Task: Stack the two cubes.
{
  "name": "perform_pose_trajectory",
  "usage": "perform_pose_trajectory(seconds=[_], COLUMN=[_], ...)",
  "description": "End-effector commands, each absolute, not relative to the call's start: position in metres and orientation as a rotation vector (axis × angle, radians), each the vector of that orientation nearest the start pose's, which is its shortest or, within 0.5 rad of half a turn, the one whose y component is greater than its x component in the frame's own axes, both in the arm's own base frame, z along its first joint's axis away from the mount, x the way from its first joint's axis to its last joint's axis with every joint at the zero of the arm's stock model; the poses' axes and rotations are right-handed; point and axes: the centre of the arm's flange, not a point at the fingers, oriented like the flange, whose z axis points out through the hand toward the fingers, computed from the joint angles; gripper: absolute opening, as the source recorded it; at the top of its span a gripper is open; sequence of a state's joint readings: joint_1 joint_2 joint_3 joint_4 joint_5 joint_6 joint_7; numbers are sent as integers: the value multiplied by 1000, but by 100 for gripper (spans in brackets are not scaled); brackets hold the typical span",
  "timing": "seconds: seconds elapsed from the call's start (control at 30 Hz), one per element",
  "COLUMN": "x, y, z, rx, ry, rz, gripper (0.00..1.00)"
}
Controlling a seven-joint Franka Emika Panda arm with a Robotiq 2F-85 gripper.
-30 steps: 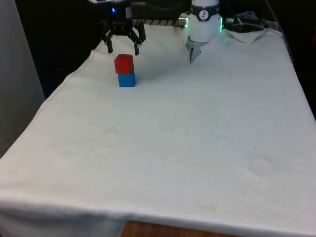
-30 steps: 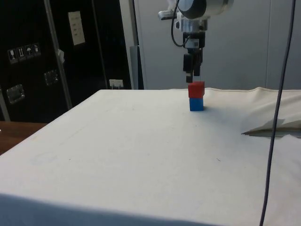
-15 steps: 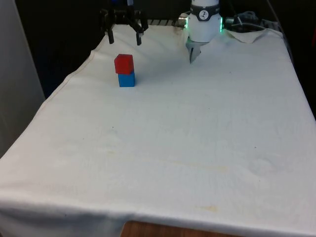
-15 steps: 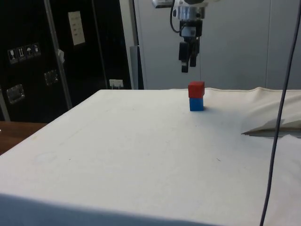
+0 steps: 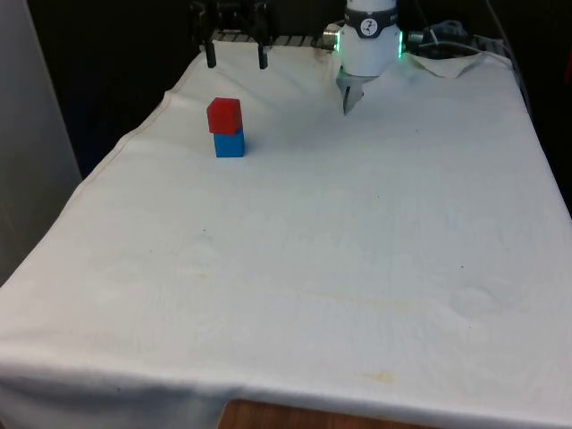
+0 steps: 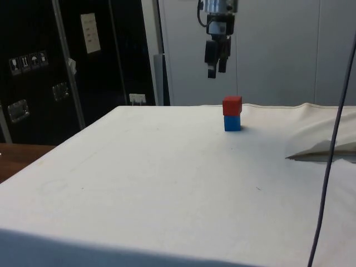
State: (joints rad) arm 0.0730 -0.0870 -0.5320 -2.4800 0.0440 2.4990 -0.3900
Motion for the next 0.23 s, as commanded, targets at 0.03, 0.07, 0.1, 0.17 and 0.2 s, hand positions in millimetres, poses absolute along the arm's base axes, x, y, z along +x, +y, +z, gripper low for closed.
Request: perform_pose_trajectory(seconds=[0.03,0.07,0.1,0.17,0.2], x=[428,430,430,430,430], y=[-206,-202,-200,-198,-198], z=[332,336,338,340,340], rx=[-3115,-3116,-3116,-3114,-3103], ry=[168,167,167,166,159], rz=[-170,-173,-174,-176,-190], gripper=[100,100,100,100,100])
